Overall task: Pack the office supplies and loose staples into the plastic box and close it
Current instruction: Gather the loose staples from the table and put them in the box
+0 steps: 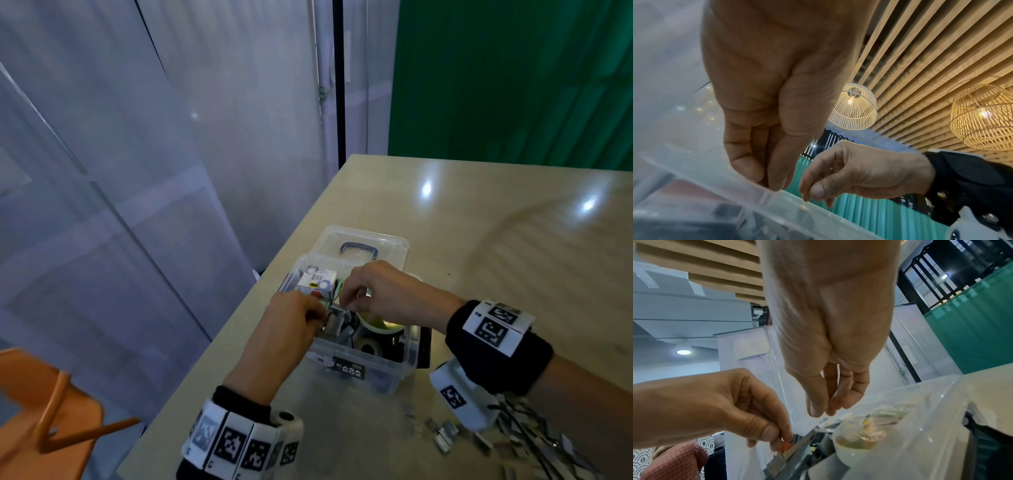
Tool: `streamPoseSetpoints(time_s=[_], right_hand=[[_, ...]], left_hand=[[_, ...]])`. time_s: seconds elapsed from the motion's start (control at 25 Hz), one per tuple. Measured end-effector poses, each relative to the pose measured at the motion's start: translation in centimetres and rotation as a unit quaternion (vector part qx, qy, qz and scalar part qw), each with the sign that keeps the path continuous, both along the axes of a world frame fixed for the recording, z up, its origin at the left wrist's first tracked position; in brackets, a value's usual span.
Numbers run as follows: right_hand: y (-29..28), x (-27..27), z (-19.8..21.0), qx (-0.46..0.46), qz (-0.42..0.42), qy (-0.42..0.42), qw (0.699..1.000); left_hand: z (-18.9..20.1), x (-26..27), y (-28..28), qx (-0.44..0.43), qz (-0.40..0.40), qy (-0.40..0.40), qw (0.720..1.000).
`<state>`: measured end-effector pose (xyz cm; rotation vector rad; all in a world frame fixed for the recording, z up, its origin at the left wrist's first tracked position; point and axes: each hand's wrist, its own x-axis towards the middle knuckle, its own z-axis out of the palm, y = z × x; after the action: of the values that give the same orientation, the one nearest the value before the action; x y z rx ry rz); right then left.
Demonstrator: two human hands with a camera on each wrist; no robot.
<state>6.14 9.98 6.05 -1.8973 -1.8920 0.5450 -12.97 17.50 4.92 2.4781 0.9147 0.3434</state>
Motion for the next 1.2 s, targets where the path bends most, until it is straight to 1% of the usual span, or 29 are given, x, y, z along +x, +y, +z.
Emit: streamPoseSetpoints(time_s=[0.12,0.28,0.4,0.52,0.6,0.72,0.84,0.92,1.08,1.2], right_hand=[[-0.7,0.6,0.6,0.003,-0.011,0.009,1.000],[-1.9,1.5,0.9,0.003,-0.022,0.034,0.999],[-3.7,2.6,1.2,0.001,-0.044,0.049,0.998],[-6.8,4.3,1.4,-0.003,-0.061,0.056,0.997],[-9.3,5.5,1.3,-0.014,-0.081,0.058,0.995],[-14.2,8.1,0.5,-0.043,-0.135,0.056,0.988],[-18.0,10.0,-1.0,-0.095,-0.172,0.043,0.980],[-19.9,10.7,-2.2,-0.121,-0.198,0.037,0.972],[-22.8,11.6,-4.9,-0.161,-0.229,0.056,0.958],[-23.9,12.0,-6.3,-0.177,-0.230,0.051,0.956]], left_hand=[[0.5,0.5,0.2,0.003,0.003,-0.045,0.999],[1.6,2.3,-0.5,0.028,-0.027,-0.069,0.997],[1.8,4.3,-1.6,0.011,-0.045,-0.079,0.996],[1.9,6.8,-3.6,-0.007,-0.078,-0.078,0.994],[1.9,8.5,-5.3,0.001,-0.106,-0.076,0.991],[1.2,11.6,-9.0,0.004,-0.160,-0.069,0.985],[-0.2,14.0,-12.1,-0.016,-0.208,-0.054,0.976],[-2.0,15.3,-13.2,-0.015,-0.226,-0.027,0.974],[-6.2,16.9,-14.1,-0.034,-0.211,0.042,0.976],[-8.1,17.4,-14.3,-0.042,-0.199,0.074,0.976]])
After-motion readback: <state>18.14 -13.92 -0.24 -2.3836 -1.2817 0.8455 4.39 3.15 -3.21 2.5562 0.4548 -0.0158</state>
